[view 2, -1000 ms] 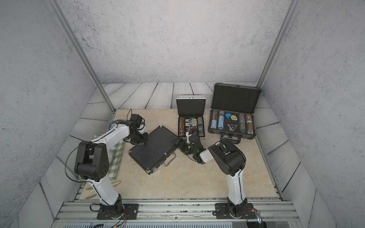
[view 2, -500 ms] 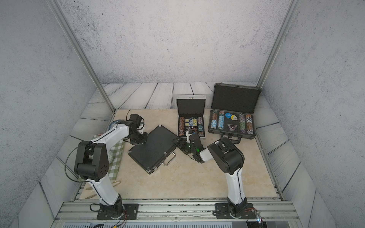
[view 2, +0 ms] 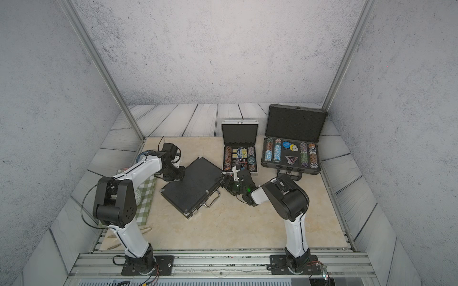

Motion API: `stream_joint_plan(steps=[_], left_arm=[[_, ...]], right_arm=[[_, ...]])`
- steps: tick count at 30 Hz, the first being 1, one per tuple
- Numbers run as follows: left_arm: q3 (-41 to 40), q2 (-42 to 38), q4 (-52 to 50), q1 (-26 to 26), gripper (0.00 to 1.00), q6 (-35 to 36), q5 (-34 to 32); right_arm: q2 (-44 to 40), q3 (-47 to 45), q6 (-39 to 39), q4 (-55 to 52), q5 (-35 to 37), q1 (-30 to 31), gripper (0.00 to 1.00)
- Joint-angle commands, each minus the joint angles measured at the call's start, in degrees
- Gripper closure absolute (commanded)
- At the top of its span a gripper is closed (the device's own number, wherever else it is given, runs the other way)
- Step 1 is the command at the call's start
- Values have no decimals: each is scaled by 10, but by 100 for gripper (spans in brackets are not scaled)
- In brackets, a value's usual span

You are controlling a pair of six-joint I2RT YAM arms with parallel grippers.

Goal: Close the poker set cases
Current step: Fasten the fastener on the poker set case.

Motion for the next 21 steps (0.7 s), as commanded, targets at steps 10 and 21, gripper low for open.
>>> stream_joint_plan(steps=[10, 21], left_arm=[[-27, 26, -29, -5, 91, -7, 27], [-26, 22, -32, -5, 91, -10, 23]], right_arm=[[-121, -37, -232, -335, 50, 14, 30], [-103, 80, -379, -542, 195, 76, 37]])
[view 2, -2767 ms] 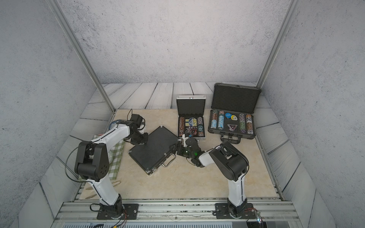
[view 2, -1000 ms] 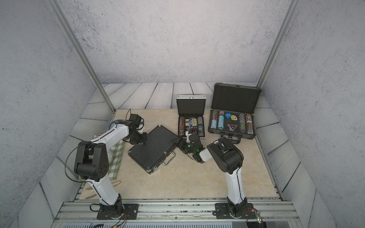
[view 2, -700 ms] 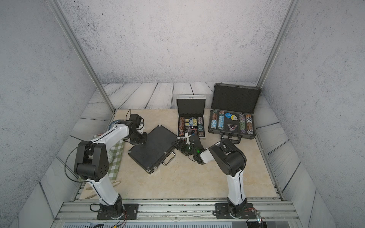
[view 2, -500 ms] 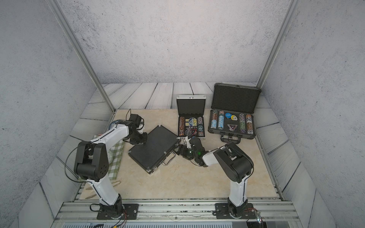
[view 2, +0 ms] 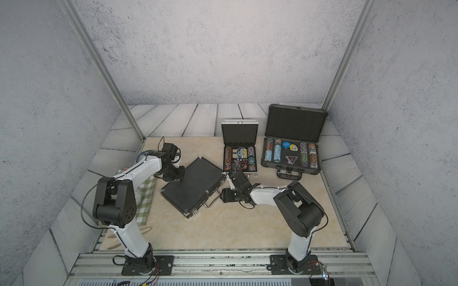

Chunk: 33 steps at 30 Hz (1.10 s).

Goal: Close the poker set cases
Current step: Fasten the fastener on the poker set case, then adjust the poker set case at the center of the board.

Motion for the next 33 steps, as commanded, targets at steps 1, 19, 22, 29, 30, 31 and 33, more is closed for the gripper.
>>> stream_joint_plan(steps=[1, 19, 22, 29, 30, 31, 33], left_arm=[[-26, 23, -33, -5, 91, -6, 23], [-30, 20, -29, -5, 91, -4, 25], [-30, 19, -29, -5, 91, -3, 24], [-27, 20, -27, -5, 91, -5, 30], [-27, 20, -27, -5, 91, -5, 30], [-26, 20, -28, -5, 91, -4, 30], [-26, 19, -28, -5, 91, -4, 30]], right_arm=[[14, 24, -59, -111, 79, 18, 39], [97, 102, 55, -33, 63, 27, 53], [106, 102, 55, -31, 66, 28, 54], [124, 86, 37, -6, 73, 39, 61], [126, 85, 37, -2, 73, 42, 61], [129, 84, 37, 2, 73, 47, 63], [134, 84, 43, 7, 73, 53, 66]])
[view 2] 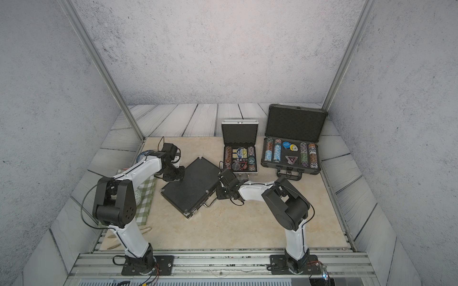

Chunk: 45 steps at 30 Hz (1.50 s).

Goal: Close the poker set cases
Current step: Adjust the poker set case at the center of the board.

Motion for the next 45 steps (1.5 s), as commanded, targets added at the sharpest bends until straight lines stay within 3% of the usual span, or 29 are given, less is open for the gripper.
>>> stream_joint_plan(steps=[1, 8, 18, 23, 28, 35, 39, 45], left_arm=[[-24, 20, -31, -5, 91, -2, 30], [-20, 8, -38, -6, 91, -3, 34], [1, -25, -60, -7, 87, -18, 11], [12, -65, -89, -7, 76, -64, -39], [-16, -143, -133, -6, 61, -137, -148], [-112, -236, -151, -6, 53, -233, -180], [-153, -247, -133, -6, 55, -263, -138], [-201, -280, -111, -6, 75, -293, -116]], right_arm=[[51, -13, 11, 18, 5, 15, 67], [54, -19, 44, 42, -12, 16, 76], [35, -44, 159, 56, -5, 16, 88], [8, -52, 236, 52, -4, 15, 89], [0, -42, 266, 34, -10, 15, 89], [3, -46, 266, 41, -17, 15, 89], [-2, -49, 262, 42, -19, 15, 90], [-10, -59, 258, 42, -19, 16, 90]])
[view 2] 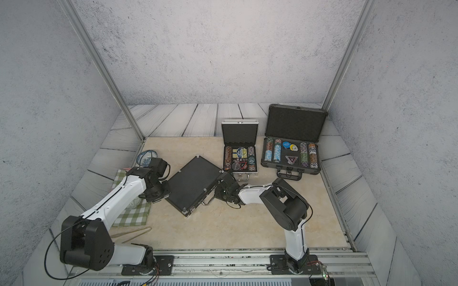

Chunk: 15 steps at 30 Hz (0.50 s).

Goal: Close the poker set cases
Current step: Adjust the poker set case at the center of the board.

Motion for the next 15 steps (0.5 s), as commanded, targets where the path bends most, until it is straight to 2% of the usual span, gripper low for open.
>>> stream_joint_plan(steps=[1, 4, 7, 11, 15], left_arm=[[-31, -29, 14, -1, 78, -30, 11], [-55, -19, 30, -1, 87, -38, 14], [-64, 9, 52, -1, 92, -31, 30], [-72, 30, 103, -1, 94, -30, 57], [-42, 63, 111, -1, 94, -39, 32]], right_arm=[[-11, -21, -1, -44, -13, 6, 90], [-10, -21, -1, -42, -15, 6, 90], [-10, -18, -5, -43, -20, 7, 90], [-7, -12, -11, -44, -29, 10, 89], [-3, -6, -15, -46, -35, 18, 87]])
